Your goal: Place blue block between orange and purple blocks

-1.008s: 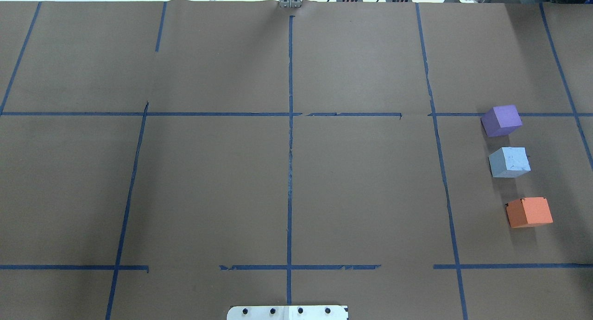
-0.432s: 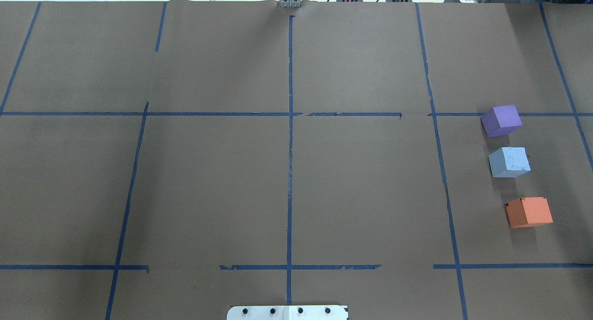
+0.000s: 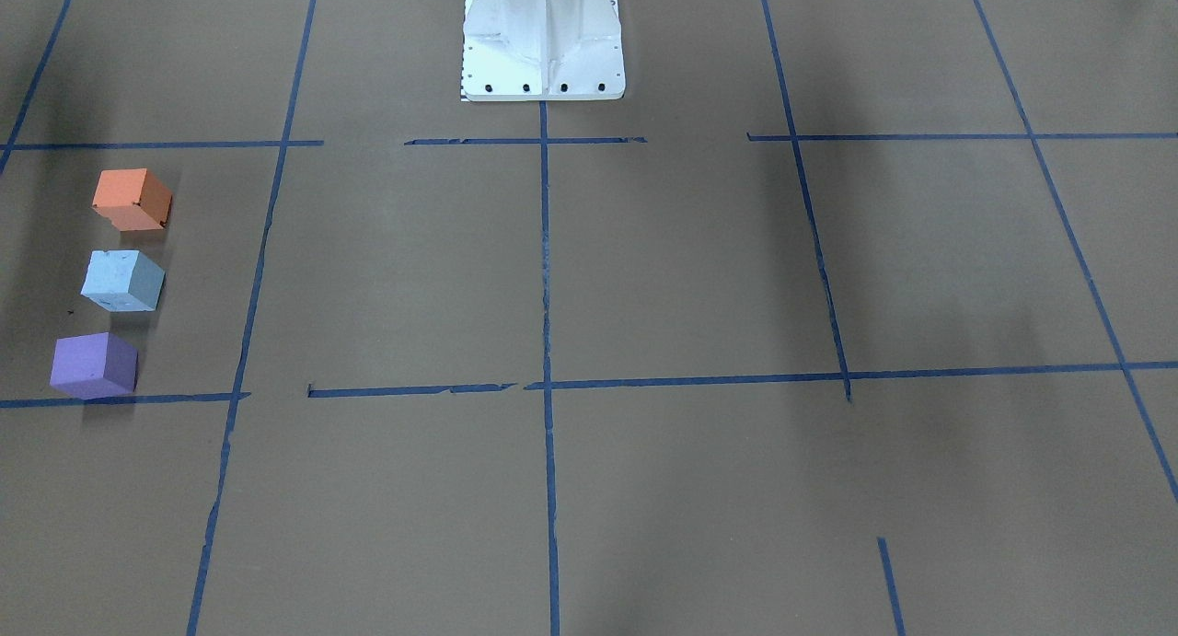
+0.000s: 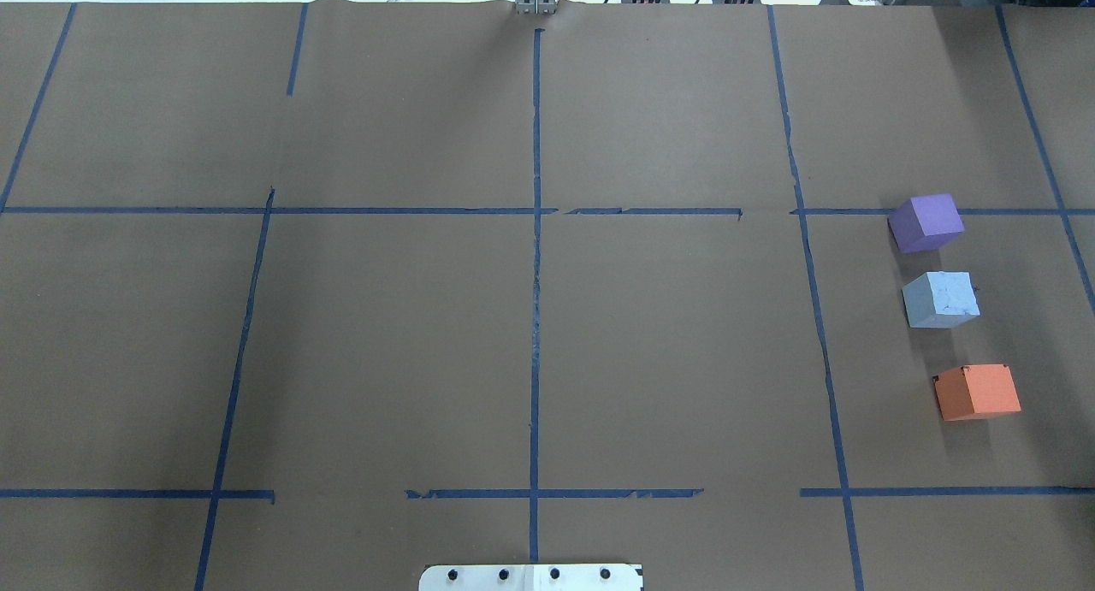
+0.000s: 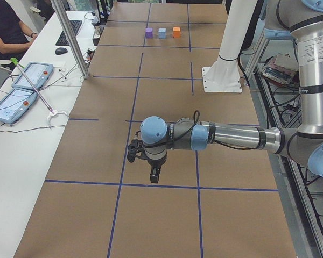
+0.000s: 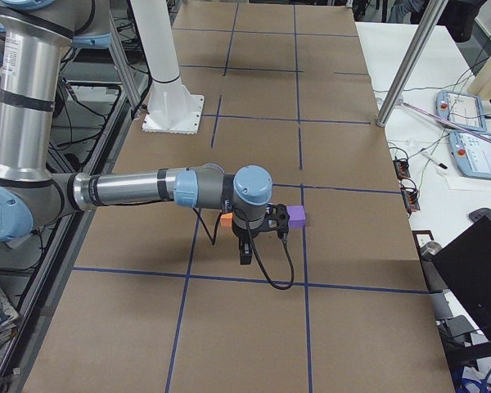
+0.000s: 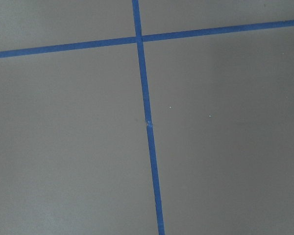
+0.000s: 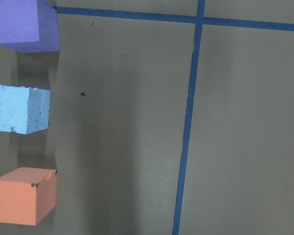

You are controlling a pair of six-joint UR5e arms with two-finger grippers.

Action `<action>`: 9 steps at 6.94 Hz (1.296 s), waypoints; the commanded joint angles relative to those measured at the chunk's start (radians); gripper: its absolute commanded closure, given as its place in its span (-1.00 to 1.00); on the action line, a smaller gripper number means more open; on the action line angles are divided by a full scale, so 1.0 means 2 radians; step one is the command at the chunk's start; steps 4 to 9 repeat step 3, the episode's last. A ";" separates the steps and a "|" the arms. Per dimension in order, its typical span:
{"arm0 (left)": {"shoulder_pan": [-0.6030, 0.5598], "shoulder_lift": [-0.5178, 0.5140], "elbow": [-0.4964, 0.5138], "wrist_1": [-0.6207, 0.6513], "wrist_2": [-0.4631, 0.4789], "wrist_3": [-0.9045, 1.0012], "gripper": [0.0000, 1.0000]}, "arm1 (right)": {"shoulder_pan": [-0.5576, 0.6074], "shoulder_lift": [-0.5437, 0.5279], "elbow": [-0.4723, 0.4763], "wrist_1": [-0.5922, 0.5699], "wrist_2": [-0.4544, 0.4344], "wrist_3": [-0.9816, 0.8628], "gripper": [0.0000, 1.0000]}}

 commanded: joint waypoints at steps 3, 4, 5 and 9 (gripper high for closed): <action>0.000 0.000 -0.003 0.003 0.004 0.000 -1.00 | 0.000 0.000 0.000 0.007 0.000 0.000 -1.00; 0.000 0.000 -0.003 0.003 0.004 0.000 -1.00 | 0.000 0.000 0.000 0.007 0.000 0.000 -1.00; 0.000 0.000 -0.003 0.003 0.004 0.000 -1.00 | 0.000 0.000 0.000 0.007 0.000 0.000 -1.00; 0.000 0.000 -0.003 0.003 0.004 0.000 -1.00 | 0.000 0.000 0.000 0.007 0.000 0.000 -1.00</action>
